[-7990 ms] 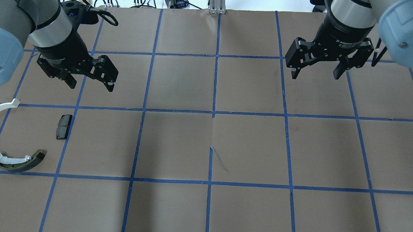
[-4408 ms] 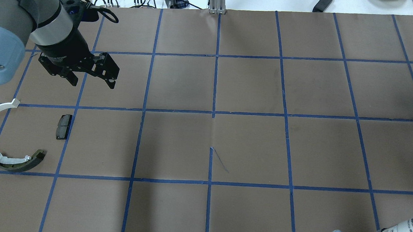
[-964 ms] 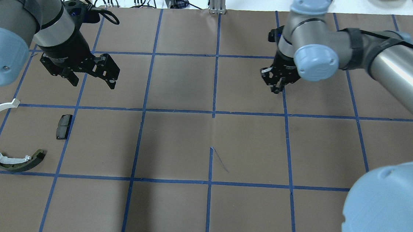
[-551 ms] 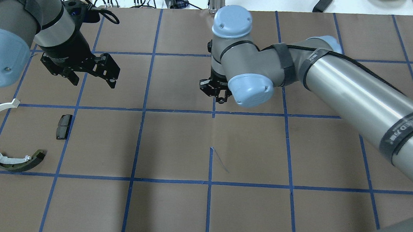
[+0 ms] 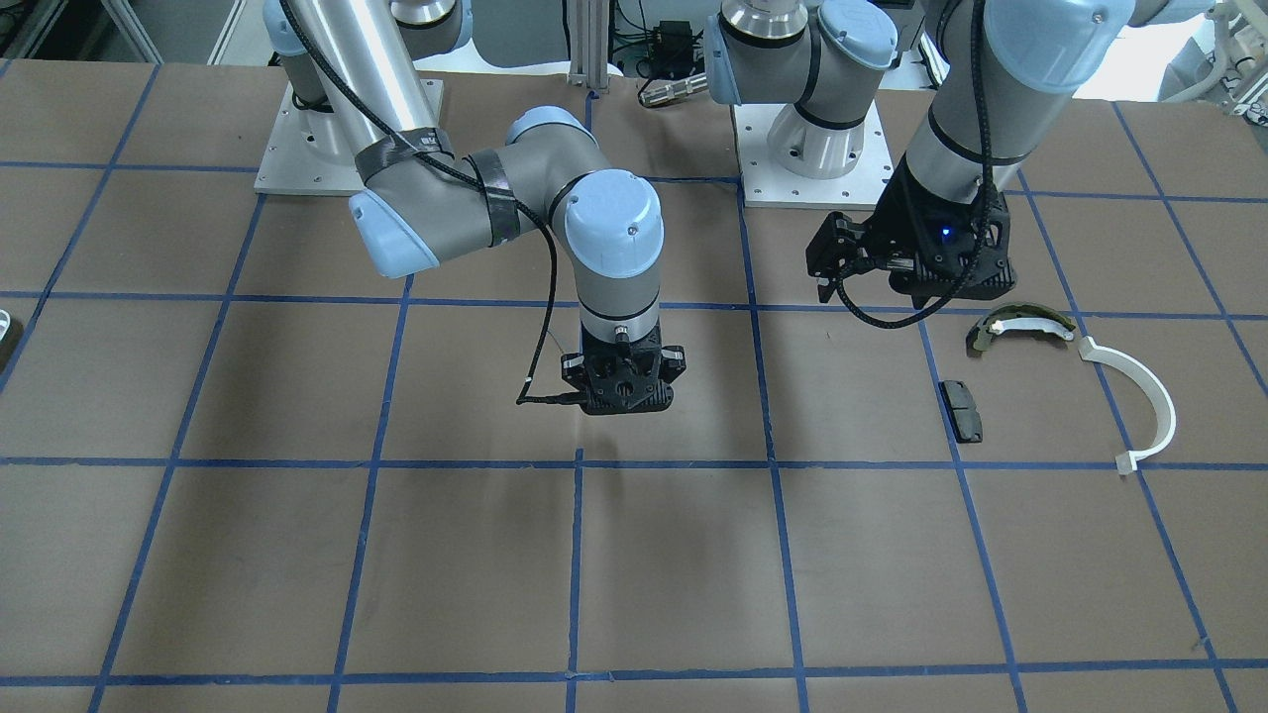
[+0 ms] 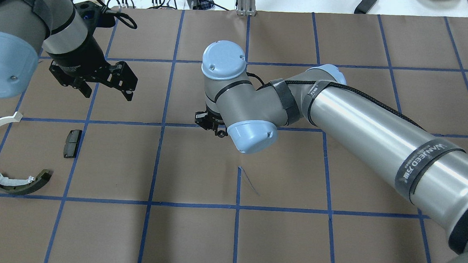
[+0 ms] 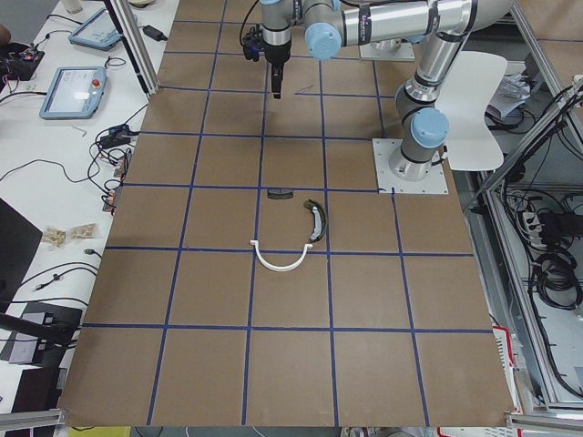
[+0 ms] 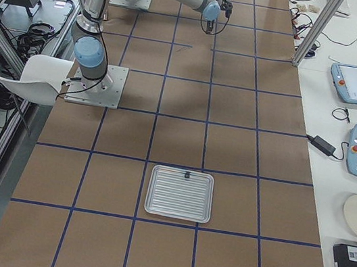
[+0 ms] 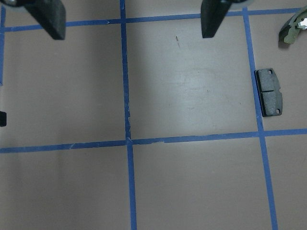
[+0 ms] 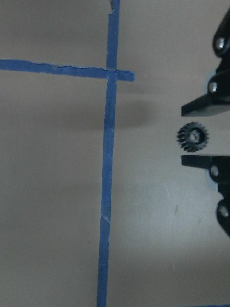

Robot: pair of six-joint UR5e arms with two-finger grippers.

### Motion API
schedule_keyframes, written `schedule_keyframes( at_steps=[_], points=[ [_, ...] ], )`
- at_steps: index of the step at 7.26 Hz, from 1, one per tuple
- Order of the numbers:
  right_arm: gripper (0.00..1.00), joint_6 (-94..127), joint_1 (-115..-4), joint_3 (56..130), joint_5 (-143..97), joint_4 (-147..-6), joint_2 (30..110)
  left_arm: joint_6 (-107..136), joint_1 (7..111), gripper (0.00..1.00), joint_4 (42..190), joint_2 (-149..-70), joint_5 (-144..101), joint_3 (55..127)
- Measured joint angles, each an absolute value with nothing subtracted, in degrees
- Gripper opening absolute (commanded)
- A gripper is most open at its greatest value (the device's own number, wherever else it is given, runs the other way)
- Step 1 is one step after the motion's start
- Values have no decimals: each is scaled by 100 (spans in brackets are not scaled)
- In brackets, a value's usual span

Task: Place bearing gear from tray to pile

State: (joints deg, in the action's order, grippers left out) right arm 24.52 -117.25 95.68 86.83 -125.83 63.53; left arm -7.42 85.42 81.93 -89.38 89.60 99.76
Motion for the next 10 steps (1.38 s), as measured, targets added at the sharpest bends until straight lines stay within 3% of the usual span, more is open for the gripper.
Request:
schedule_keyframes(
  at_steps=[2, 5, 10],
  points=[
    [100, 2280, -11541, 9565, 8727, -12696, 6408, -764, 8518, 100, 8194, -9016, 8934, 10010],
    [100, 919, -10338, 9555, 8769, -12260, 6949, -704, 8699, 100, 8028, -9098, 8917, 10310],
    [100, -3743, -7769, 9588, 9116, -11100, 7662, 506, 10096, 100, 6117, -9764, 8821, 11100]
  ],
)
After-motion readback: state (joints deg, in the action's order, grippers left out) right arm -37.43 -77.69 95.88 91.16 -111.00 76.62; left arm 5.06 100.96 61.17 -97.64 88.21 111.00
